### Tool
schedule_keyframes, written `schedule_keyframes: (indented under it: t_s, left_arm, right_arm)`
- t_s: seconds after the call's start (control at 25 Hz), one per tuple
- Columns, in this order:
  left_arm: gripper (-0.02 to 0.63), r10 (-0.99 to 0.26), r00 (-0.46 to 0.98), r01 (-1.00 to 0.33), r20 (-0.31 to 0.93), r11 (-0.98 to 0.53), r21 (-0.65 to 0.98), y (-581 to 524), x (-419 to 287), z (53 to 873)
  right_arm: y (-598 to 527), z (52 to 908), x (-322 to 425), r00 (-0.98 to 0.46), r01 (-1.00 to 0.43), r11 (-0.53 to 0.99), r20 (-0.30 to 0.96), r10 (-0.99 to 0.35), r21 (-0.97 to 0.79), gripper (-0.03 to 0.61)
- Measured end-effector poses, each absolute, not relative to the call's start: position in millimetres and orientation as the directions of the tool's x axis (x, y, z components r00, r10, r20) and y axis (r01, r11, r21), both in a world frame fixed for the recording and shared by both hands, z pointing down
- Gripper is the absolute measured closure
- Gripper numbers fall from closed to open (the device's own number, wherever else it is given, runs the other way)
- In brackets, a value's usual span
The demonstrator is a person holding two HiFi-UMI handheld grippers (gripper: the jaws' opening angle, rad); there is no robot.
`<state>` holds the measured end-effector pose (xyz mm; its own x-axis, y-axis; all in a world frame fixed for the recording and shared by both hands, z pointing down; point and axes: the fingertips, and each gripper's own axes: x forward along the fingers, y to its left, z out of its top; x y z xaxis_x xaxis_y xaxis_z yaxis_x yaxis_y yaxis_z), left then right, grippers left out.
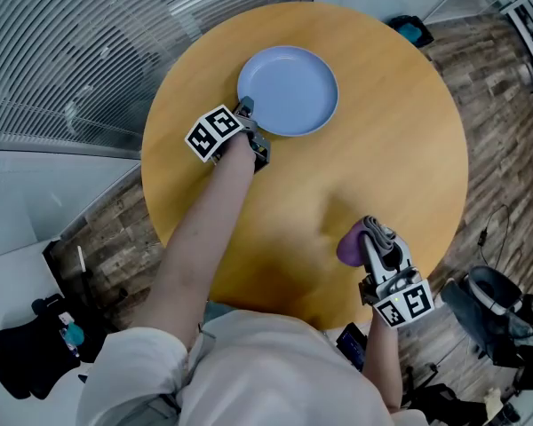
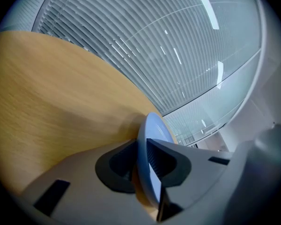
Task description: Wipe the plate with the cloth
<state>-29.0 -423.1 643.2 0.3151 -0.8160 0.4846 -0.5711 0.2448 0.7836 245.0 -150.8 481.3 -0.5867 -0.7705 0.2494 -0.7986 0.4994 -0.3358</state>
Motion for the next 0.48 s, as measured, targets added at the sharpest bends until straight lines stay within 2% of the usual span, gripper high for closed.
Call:
schedule_keyframes:
  t_s: [0.16, 0.28, 0.32, 0.48]
  left_arm:
    - [0.508, -0.799, 0.337, -0.593, 0.498, 0.23, 0.771, -422.7, -24.7, 642.5]
    - [0.383, -0.795, 0.345, -0.561, 0.5, 0.252, 0.788, -421.7, -24.3, 643.8]
    - [0.365, -0.791, 0.347, -0.56, 0.503, 0.255, 0.788, -420.8, -24.0, 644.4]
    - [0.348, -0.792, 0.334, -0.56, 0.512, 0.27, 0.783, -415.1, -29.6, 642.3]
  right_arm:
    - [-148.8, 479.0, 244.6, -0.588, -0.798, 0.502, 0.249, -0.769, -0.335, 0.472]
    - [-147.8, 477.2, 242.5, -0.593, -0.795, 0.509, 0.245, -0.767, -0.331, 0.472]
    - [-147.3, 476.4, 241.9, -0.595, -0.794, 0.511, 0.244, -0.766, -0.329, 0.472]
    - [-144.8, 469.5, 241.1, -0.597, -0.793, 0.519, 0.233, -0.768, -0.318, 0.472]
